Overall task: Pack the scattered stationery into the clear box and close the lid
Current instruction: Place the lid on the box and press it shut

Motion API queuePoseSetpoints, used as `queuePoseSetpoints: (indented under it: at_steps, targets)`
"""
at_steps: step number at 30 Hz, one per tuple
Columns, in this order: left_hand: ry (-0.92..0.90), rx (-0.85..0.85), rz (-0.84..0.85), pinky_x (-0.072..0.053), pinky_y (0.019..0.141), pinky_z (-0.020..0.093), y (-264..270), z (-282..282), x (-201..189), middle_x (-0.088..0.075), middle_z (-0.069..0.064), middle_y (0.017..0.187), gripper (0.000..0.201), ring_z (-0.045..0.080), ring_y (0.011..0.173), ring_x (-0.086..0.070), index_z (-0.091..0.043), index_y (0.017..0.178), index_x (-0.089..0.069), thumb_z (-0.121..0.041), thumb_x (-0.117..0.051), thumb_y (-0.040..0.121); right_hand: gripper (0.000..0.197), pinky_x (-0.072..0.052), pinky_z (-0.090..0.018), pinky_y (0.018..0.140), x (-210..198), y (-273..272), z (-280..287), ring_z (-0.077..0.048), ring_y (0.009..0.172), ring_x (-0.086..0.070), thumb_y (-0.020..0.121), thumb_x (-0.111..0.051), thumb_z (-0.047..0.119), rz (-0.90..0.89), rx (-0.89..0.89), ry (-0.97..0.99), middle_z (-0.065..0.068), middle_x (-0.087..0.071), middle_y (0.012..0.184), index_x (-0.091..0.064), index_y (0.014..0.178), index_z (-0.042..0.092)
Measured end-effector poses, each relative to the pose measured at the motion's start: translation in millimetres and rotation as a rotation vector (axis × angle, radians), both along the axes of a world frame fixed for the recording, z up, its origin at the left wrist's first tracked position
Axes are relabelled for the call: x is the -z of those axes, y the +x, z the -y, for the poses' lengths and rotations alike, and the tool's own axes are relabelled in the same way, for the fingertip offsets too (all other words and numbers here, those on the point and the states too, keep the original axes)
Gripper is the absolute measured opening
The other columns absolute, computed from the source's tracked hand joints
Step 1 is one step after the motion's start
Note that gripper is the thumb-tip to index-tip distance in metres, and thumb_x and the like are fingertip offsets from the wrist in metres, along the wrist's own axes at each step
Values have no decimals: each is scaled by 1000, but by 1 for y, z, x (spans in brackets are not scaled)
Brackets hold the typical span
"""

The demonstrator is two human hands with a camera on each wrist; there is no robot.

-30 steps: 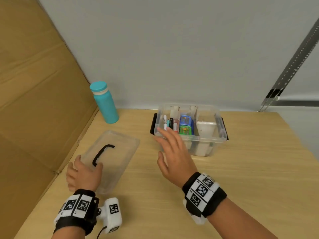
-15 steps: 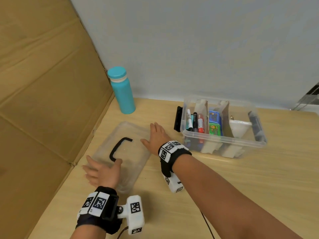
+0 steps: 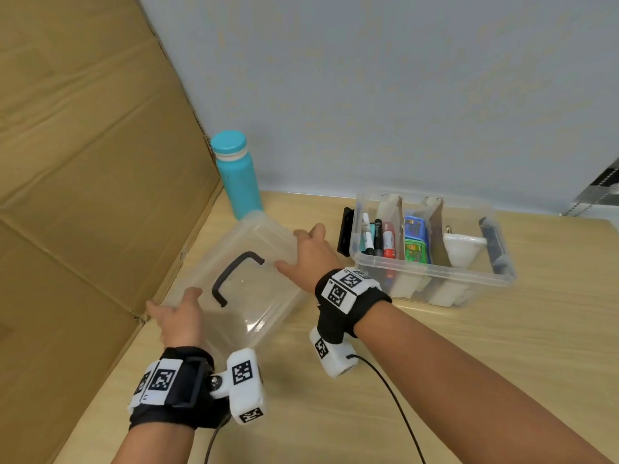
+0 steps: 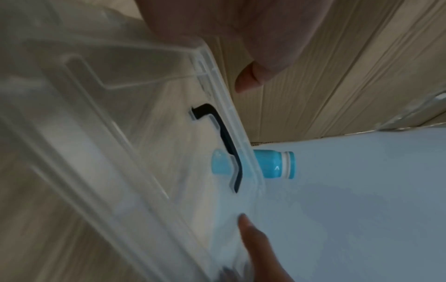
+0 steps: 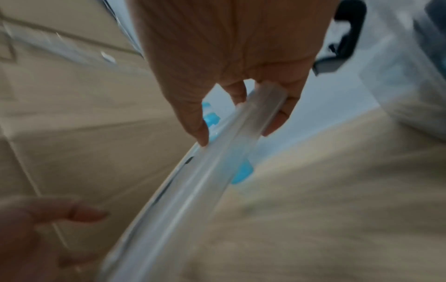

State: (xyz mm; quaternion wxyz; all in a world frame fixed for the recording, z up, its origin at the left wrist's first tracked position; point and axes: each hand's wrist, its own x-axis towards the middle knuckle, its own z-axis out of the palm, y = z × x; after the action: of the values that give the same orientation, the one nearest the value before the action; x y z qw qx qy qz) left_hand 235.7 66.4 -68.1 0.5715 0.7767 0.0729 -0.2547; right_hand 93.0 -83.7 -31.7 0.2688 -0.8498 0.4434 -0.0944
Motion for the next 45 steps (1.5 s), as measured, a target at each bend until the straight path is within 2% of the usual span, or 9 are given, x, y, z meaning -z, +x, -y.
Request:
queuePoseSetpoints:
  at_steps: [4,8,14,18,21,24,29,32,45]
  targets:
    - [-84,60,91,-24,113,52,-15,5,-24,-19,5,157,79,32,142,-23,-29,150,-9,-32,-56,86,40,-49,-36,73,-47,-25,-7,-24,82,-59,88,-55,51,237,44,102,1,-55,93,-45,107,17]
    - [-312,210,230,-27,107,34,-47,17,-61,-25,0,154,69,17,136,-31,-27,149,-14,-21,-53,92,35,-38,-31,57,-83,-67,-9,-13,60,-44,89,-57,49,524,67,-11,8,-42,66,-37,74,24]
    - [-458,515,611,-43,97,25,-96,38,-103,-50,-9,134,55,-2,112,-52,-25,145,-28,-23,-52,95,29,-44,-27,64,-109,-147,4,-10,64,-45,92,-56,41,880,191,-85,7,-45,70,-45,80,17]
    - [-465,736,696,-44,104,45,-130,65,-110,-55,0,133,60,12,123,-52,-22,143,-32,-51,-44,92,17,-45,-28,55,-97,-194,21,-12,61,-49,92,-54,41,1048,379,-57,2,-53,81,-50,98,26]
    - [-432,832,755,-40,106,35,-150,96,-110,-50,-5,137,50,8,125,-48,-20,142,-31,-38,-43,97,23,-45,-25,52,-79,-219,38,-11,65,-54,96,-48,38,985,516,-29,0,-57,92,-44,118,33]
    - [-297,900,761,-35,94,22,-164,124,-106,-47,-12,127,39,6,118,-47,-17,135,-38,-31,-42,99,30,-52,-39,82,-61,-234,56,-22,96,-60,98,-45,32,836,635,-4,-8,-59,115,-45,126,20]
    - [-71,989,741,-43,96,33,-162,164,-74,-53,8,129,41,25,117,-53,-11,132,-44,-27,-48,94,35,-40,-44,103,-36,-240,82,-37,119,-48,97,-40,20,465,722,28,-19,-50,129,-50,125,1]
    - [31,1022,780,-40,104,35,-161,168,-65,-42,10,141,52,25,125,-48,-10,140,-36,-32,-48,95,50,-30,-38,111,-32,-239,84,-33,135,-38,99,-37,11,431,666,140,-16,-36,149,-25,148,6]
    - [101,957,867,-29,111,38,-161,117,-54,-35,9,146,62,27,133,-32,-12,148,-23,-38,-45,96,35,-47,-39,81,-28,-228,67,-34,100,-57,95,-38,20,110,589,-55,-17,-48,124,-35,127,6]
